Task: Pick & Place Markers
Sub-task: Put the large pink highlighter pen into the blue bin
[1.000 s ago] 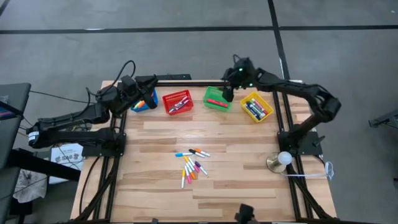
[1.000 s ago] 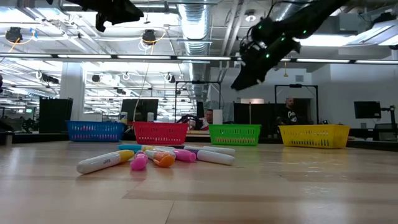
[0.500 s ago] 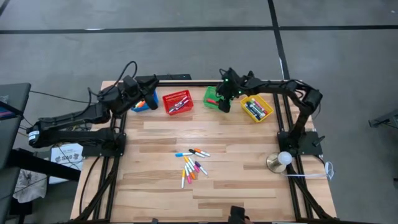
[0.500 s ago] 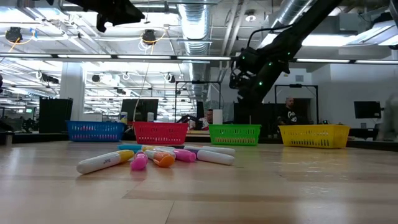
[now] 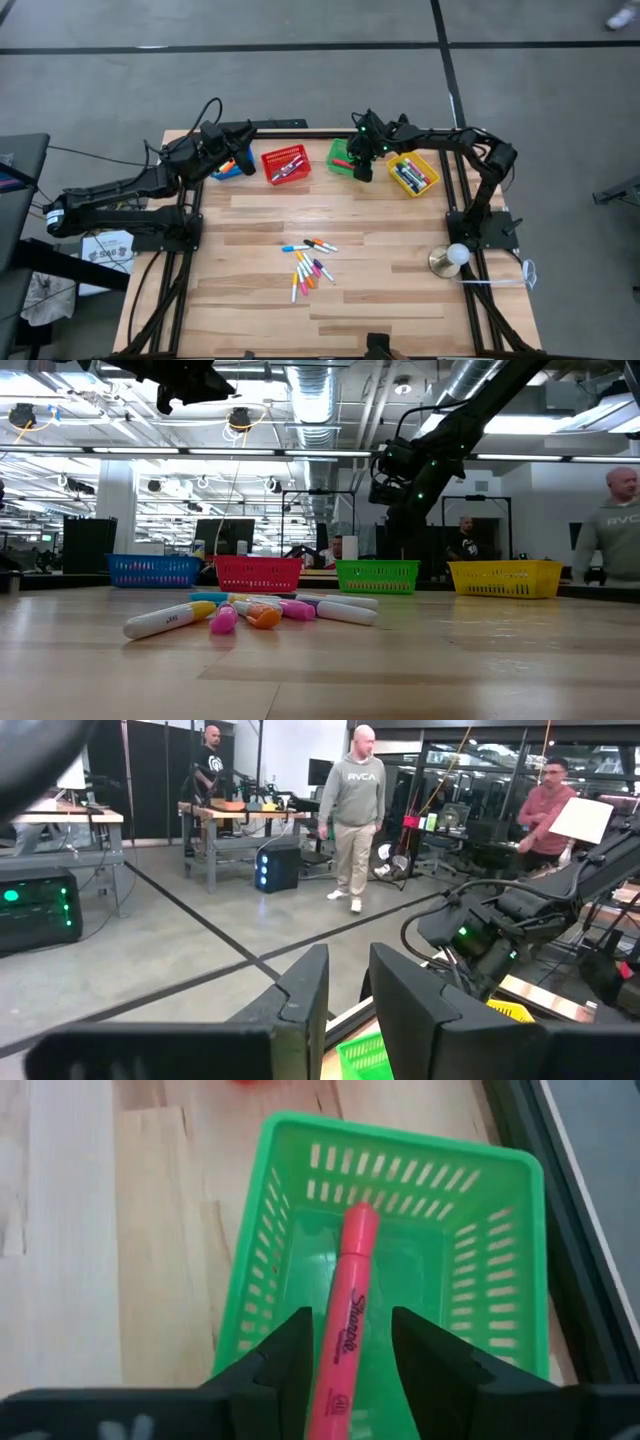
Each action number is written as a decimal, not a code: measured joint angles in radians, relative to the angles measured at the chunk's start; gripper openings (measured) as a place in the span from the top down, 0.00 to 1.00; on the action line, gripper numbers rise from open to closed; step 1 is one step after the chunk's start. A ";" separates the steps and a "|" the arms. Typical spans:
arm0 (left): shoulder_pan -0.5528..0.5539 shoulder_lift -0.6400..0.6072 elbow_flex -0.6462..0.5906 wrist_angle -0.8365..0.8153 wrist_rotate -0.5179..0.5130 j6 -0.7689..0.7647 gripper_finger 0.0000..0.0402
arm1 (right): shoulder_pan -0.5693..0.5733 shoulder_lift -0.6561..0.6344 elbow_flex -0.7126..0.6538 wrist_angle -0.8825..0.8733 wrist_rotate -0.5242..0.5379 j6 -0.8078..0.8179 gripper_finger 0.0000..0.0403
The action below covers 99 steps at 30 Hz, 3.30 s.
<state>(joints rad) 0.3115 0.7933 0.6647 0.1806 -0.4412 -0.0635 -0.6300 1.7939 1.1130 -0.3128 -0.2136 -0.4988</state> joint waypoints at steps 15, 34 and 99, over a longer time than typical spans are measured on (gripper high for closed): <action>0.000 0.000 0.000 0.003 0.020 -0.023 0.81 | -0.002 0.052 0.001 -0.021 -0.067 0.017 0.54; -0.016 -0.002 0.000 0.021 0.062 -0.057 0.81 | 0.006 0.145 0.048 -0.018 -0.019 0.038 0.70; -0.016 -0.001 0.000 0.022 0.077 -0.073 0.81 | 0.008 0.181 0.172 -0.312 0.004 -0.166 0.60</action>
<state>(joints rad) 0.2953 0.7925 0.6647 0.2024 -0.3646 -0.1364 -0.6216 1.9752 1.2854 -0.6246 -0.2097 -0.6643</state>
